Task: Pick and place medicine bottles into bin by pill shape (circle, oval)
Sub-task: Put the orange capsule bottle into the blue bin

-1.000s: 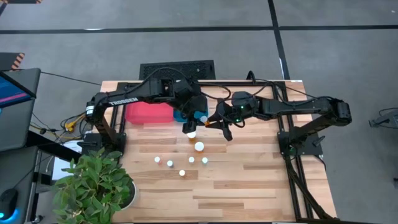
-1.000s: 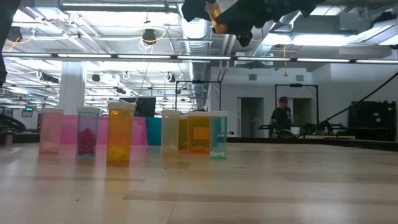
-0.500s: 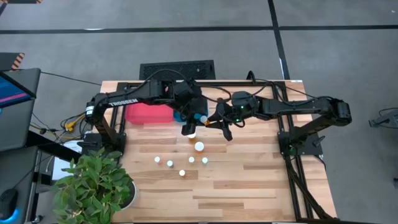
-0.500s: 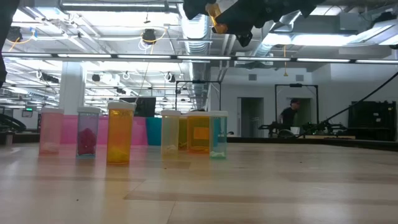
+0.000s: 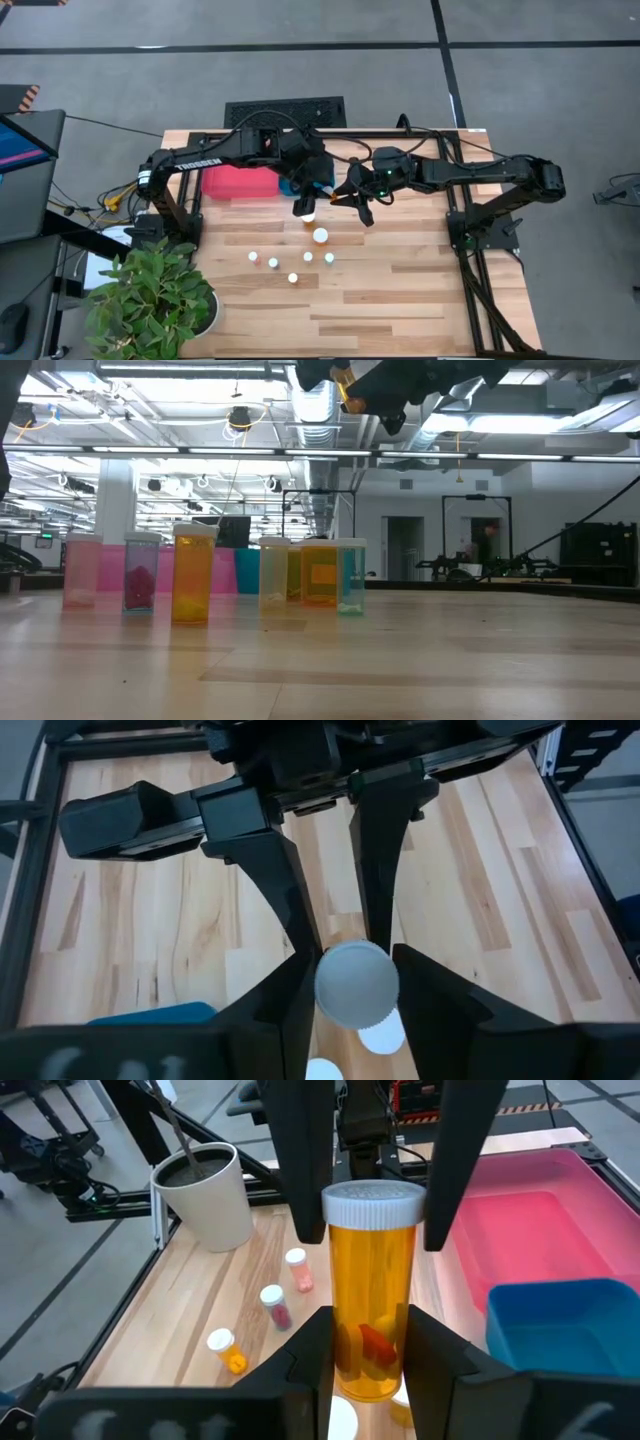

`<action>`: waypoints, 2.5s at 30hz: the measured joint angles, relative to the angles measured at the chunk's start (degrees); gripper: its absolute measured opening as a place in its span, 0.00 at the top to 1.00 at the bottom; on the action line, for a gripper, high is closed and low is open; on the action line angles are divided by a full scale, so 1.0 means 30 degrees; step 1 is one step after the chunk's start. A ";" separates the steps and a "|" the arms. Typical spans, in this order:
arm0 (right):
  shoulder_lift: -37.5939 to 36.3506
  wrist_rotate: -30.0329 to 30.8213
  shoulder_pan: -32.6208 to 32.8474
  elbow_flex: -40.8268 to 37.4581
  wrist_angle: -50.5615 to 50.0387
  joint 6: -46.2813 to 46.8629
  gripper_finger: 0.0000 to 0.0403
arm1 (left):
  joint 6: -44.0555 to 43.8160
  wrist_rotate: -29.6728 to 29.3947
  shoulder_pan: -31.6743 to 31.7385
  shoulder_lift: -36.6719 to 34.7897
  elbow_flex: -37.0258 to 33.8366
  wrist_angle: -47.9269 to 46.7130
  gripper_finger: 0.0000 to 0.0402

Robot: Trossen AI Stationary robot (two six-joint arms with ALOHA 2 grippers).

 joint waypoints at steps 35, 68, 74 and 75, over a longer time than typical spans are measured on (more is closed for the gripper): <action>-0.5878 0.0000 -0.2094 -0.0032 -0.9505 0.0452 0.31 | -0.1508 -0.4509 0.3207 -0.0087 -0.2026 -0.1876 0.71; -1.3818 0.4068 -0.2588 -0.0007 -1.1881 0.3519 0.31 | -0.0809 -0.5348 0.4820 0.1613 -0.9685 0.8193 0.71; -1.3821 0.4065 -0.2586 -0.0007 -1.2250 0.3956 0.31 | -0.1110 -0.5521 0.4787 0.3273 -0.7837 0.7756 0.71; -1.3821 0.4065 -0.2594 -0.0007 -1.2247 0.3956 0.31 | -0.0872 -0.5622 0.4792 0.3356 -0.7628 0.7714 0.71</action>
